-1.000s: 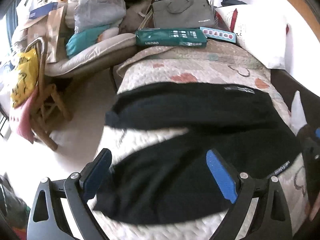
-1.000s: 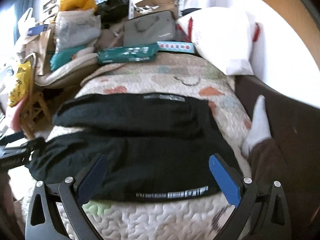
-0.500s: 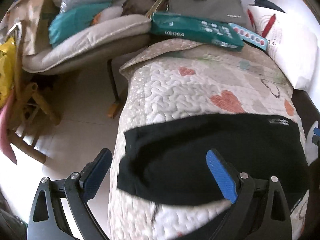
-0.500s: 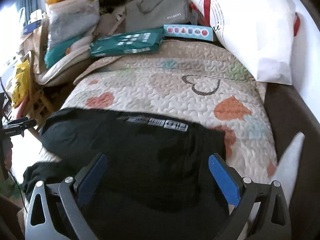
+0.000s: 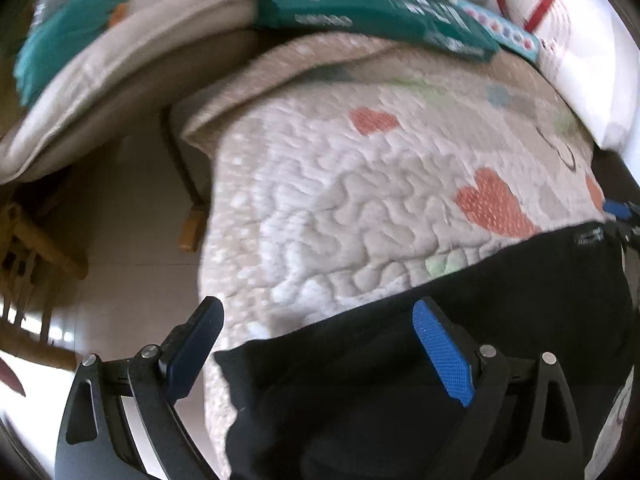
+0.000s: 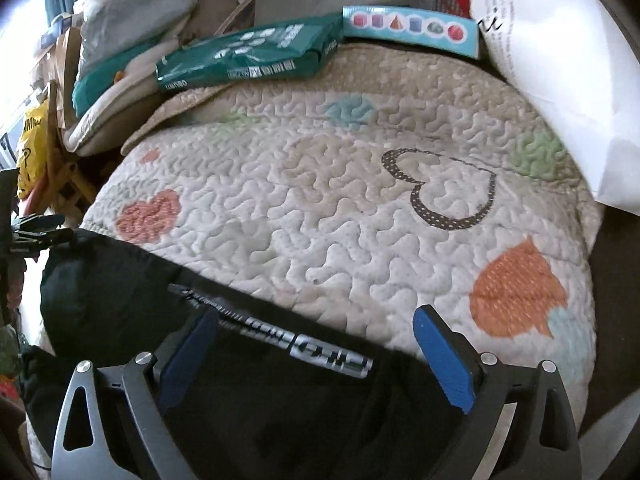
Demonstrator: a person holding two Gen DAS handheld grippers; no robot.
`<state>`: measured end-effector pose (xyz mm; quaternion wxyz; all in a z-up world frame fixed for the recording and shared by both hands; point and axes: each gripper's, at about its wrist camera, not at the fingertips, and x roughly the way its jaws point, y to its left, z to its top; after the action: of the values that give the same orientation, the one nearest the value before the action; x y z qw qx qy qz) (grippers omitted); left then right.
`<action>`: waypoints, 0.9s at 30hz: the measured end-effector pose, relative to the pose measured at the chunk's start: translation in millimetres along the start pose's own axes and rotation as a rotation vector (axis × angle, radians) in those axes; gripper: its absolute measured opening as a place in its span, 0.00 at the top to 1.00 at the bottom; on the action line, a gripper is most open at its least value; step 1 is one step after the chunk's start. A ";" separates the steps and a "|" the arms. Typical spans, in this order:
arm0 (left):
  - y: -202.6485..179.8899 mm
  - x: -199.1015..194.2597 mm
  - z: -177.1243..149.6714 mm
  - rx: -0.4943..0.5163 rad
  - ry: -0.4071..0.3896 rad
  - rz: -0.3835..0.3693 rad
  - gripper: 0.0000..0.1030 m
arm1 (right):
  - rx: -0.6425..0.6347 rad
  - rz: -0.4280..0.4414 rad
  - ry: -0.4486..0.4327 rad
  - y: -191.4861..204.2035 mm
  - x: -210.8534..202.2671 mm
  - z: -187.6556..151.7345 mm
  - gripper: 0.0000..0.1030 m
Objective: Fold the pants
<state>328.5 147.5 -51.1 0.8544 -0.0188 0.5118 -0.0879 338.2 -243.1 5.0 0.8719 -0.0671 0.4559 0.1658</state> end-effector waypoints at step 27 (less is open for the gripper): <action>-41.4 -38.6 3.9 0.153 -0.062 -0.003 0.95 | -0.103 0.050 0.053 22.8 4.1 -16.9 0.85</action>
<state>308.8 113.1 -10.6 0.8686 0.0433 0.4769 -0.1273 319.3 -225.3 -7.3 0.8504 -0.1050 0.4714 0.2090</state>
